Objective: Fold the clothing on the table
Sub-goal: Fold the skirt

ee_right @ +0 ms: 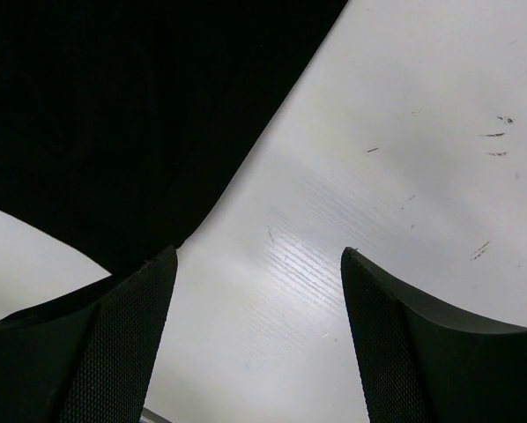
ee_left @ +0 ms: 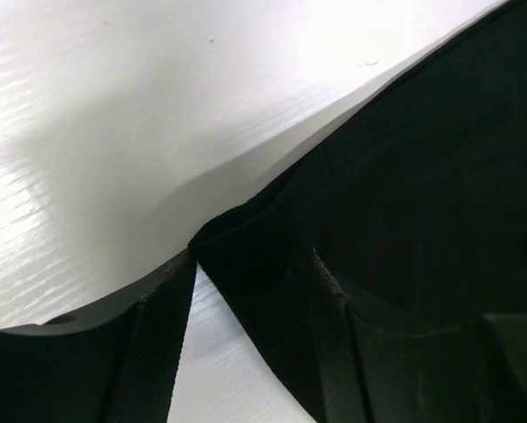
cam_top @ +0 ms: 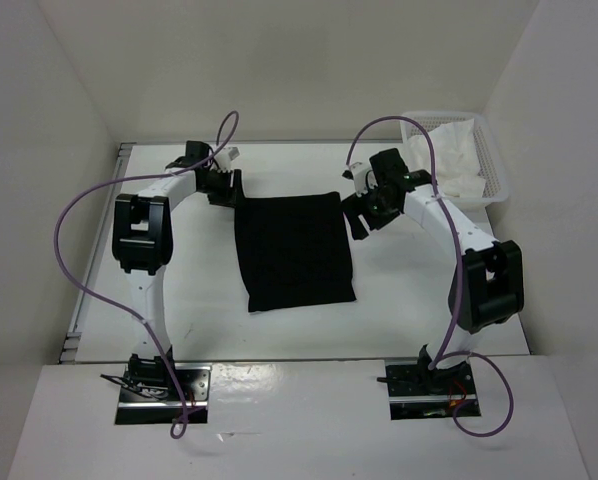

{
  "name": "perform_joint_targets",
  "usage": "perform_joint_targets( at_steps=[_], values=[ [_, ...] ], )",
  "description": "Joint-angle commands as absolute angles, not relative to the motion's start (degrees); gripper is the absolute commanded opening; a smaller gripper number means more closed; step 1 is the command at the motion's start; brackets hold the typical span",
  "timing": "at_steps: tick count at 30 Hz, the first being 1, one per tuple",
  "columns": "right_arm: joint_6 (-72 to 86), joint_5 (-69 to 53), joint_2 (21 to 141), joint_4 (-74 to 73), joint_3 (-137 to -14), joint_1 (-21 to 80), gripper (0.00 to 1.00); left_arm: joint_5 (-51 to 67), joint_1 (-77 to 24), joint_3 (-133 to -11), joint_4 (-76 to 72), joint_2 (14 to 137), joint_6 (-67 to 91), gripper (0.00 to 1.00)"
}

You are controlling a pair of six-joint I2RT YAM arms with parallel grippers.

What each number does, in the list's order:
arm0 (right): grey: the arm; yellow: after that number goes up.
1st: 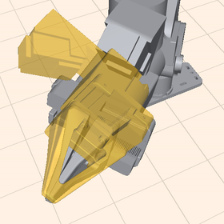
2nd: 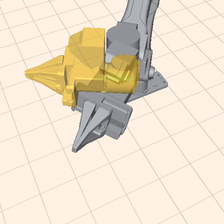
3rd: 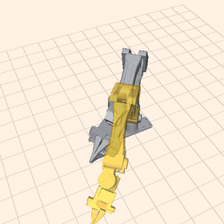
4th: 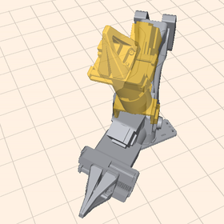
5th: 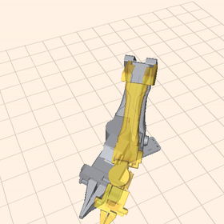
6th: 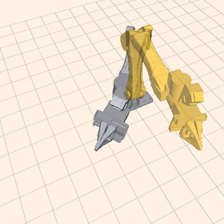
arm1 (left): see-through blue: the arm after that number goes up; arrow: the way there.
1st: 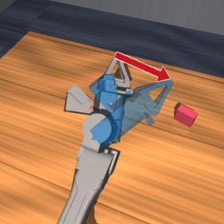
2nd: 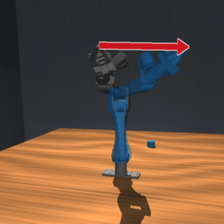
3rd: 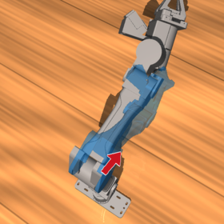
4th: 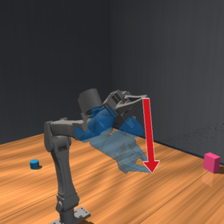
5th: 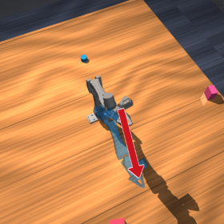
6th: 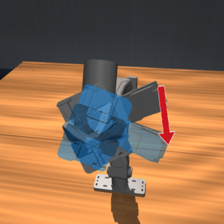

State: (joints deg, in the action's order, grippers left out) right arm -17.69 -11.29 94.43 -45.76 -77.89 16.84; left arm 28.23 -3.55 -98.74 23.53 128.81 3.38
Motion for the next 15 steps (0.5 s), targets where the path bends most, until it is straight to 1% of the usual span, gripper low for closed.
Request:
perform_joint_targets(
  at_steps=[1, 4, 8, 12, 13, 15],
  values=[
    [-18.2, -11.1, 95.0, -46.5, -80.7, 16.6, 0.8, 30.1, -4.2, -101.3, 24.3, 130.9, 1.6, 0.6],
    [-18.2, -11.6, 95.5, -46.5, -80.7, 16.6, 0.8, 30.8, -4.7, -101.9, 24.8, 131.4, 1.0, 0.56],
    [-18.2, -12.1, 96.8, -46.5, -81.2, 16.6, 0.8, 31.3, -4.7, -102.9, 24.8, 131.4, 1.0, 0.47],
    [-18.2, -13.4, 98.9, -45.4, -83.7, 16.6, 0.8, 31.3, -5.3, -103.4, 25.4, 131.4, -0.2, 0.35],
    [-18.2, -14.1, 100.0, -45.4, -84.3, 16.6, 0.8, 31.3, -5.3, -103.4, 25.4, 131.4, -0.2, 0.29],
    [-18.2, -14.1, 101.2, -44.7, -86.3, 16.6, 0.8, 31.3, -5.3, -104.0, 25.9, 130.9, -0.9, 0.26]
  ],
)
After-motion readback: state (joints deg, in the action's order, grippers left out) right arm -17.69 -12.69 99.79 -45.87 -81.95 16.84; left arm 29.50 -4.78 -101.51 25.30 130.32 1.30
